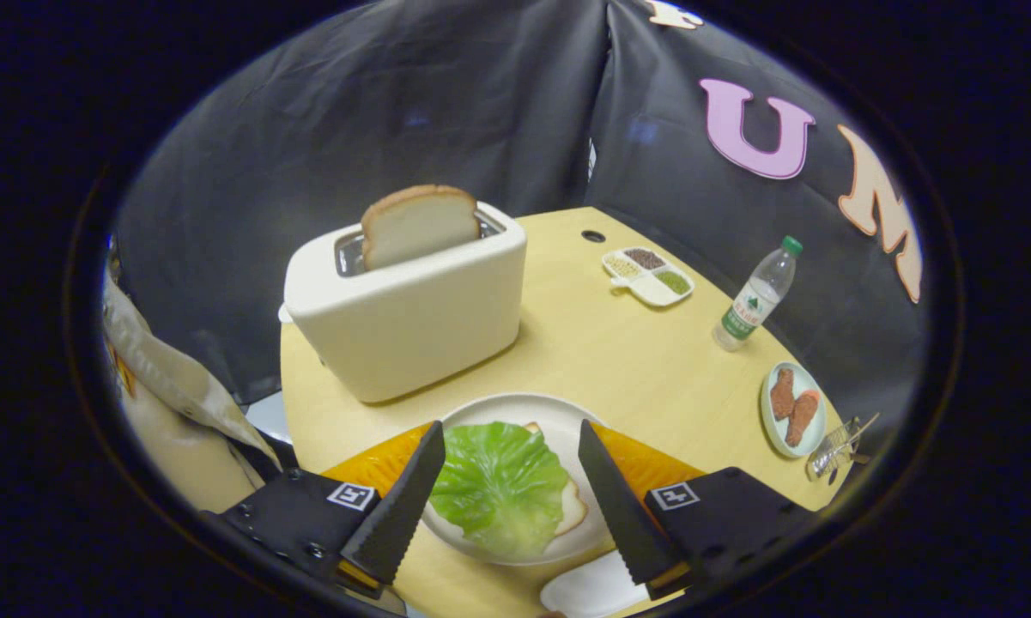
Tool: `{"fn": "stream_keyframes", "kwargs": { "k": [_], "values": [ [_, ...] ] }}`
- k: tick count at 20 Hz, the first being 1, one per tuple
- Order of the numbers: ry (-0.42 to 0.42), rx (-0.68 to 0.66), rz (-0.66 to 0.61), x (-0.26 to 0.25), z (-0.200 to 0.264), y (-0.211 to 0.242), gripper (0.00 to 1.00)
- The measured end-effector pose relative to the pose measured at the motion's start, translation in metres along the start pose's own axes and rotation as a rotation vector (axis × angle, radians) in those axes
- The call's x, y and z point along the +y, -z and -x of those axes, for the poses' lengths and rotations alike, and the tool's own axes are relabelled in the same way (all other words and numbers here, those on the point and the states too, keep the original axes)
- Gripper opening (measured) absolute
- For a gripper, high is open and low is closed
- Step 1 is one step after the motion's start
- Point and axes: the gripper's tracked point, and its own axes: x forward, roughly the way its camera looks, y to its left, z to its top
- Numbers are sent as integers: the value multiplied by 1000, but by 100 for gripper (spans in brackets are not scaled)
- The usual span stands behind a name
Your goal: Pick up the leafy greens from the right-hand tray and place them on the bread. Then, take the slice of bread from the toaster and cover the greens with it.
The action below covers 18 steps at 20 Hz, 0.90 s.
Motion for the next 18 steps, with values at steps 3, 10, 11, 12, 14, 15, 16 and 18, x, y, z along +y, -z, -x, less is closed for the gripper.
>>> {"fn": "stream_keyframes", "kwargs": {
  "k": [3,10,11,12,14,15,16,18],
  "values": [
    [-18,-22,-1,10,10,-25,100],
    [-46,-68,19,33,14,-73,100],
    [-51,-77,13,37,13,-80,100],
    [-57,-84,6,41,11,-84,100],
    [-72,-92,-15,49,11,-94,100],
    [-83,-99,-29,54,10,-100,100],
    [-100,-109,-45,59,9,-105,100],
    [-123,-119,-73,66,5,-114,100]
  ]
}}
